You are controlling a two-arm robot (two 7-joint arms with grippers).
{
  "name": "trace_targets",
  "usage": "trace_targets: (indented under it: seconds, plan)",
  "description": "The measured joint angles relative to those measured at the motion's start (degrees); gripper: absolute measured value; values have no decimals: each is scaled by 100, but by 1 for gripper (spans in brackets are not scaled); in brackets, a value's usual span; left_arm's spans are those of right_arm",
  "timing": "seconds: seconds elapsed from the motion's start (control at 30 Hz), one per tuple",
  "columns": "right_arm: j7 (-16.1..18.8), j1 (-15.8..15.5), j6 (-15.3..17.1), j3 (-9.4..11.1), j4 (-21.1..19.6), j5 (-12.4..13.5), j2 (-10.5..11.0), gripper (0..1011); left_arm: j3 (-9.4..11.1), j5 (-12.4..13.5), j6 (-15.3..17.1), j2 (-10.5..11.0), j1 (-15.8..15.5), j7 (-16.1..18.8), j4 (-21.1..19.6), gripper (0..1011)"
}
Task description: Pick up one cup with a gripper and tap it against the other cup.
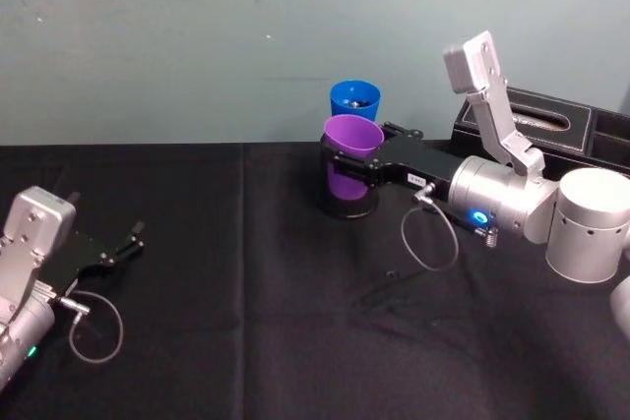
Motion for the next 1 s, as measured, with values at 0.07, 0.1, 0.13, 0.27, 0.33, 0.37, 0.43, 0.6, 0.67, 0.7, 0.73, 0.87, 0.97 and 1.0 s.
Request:
trace_targets:
  seconds: [0.07,0.1,0.13,0.27,0.33,0.37,0.43,0.6,0.67,0.7,0.73,0.87,0.97,1.0]
  plan:
    - [4,-11,4,-4,-6,1,1,734,0,0,0,0,0,0,0,1000]
    - [5,-20,6,-4,-16,1,5,734,0,0,0,0,0,0,0,1000]
    - [6,-31,9,-4,-29,2,10,734,0,0,0,0,0,0,0,1000]
    - [33,-128,25,-2,-160,23,84,734,0,0,0,0,0,0,0,1000]
    - [60,-164,27,-1,-209,37,122,734,0,0,0,0,0,0,0,1000]
    - [71,-179,27,0,-227,42,136,734,0,0,0,0,0,0,0,1000]
    - [135,-238,21,0,-315,61,209,733,0,0,0,0,0,0,0,1000]
    - [254,-372,-19,2,-493,126,373,734,0,0,0,0,0,0,0,1000]
    - [281,-409,-30,2,-546,143,421,734,0,0,0,0,0,0,0,1000]
    - [292,-426,-33,2,-574,150,442,734,0,0,0,0,0,0,0,1000]
    - [313,-462,-36,1,-624,170,487,733,0,0,0,0,0,0,0,1000]
    - [354,-550,-45,-12,-746,213,573,734,0,0,0,0,0,0,0,1000]
    - [381,-621,-59,-29,-846,250,635,734,0,0,0,0,0,0,0,1000]
    - [389,-655,-63,-40,-888,268,662,734,0,0,0,0,0,0,0,1000]
